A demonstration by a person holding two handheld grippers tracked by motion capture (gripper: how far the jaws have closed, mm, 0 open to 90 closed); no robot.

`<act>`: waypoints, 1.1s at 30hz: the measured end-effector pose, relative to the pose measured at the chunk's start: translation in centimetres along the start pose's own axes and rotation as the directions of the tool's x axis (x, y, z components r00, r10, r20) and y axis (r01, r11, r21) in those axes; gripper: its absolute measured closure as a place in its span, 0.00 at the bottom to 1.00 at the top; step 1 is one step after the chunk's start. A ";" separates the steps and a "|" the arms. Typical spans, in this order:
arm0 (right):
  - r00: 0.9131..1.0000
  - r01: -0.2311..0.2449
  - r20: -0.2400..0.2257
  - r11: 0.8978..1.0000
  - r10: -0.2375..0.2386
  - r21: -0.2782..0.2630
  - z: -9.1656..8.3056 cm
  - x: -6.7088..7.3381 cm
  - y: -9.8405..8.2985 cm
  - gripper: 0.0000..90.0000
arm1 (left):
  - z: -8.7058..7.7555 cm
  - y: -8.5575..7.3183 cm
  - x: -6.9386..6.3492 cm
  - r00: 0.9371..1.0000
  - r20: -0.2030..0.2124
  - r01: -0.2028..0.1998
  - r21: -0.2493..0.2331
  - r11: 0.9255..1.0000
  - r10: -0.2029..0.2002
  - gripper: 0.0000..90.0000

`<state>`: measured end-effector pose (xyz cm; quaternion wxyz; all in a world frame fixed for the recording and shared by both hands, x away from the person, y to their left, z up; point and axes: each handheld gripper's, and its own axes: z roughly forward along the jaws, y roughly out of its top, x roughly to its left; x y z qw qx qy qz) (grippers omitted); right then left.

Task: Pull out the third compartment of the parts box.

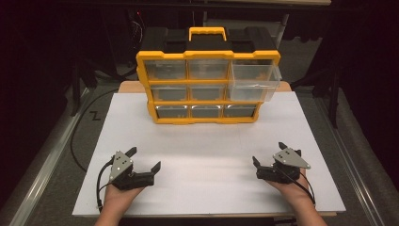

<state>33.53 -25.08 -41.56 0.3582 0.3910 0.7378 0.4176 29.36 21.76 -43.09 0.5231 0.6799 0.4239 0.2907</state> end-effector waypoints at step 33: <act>0.980 -0.179 -0.102 0.980 0.170 -0.087 -1.2 -0.6 -1.0 0.02 | -0.2 -0.2 0.4 1.000 -0.005 0.019 -0.002 1.000 -0.019 0.01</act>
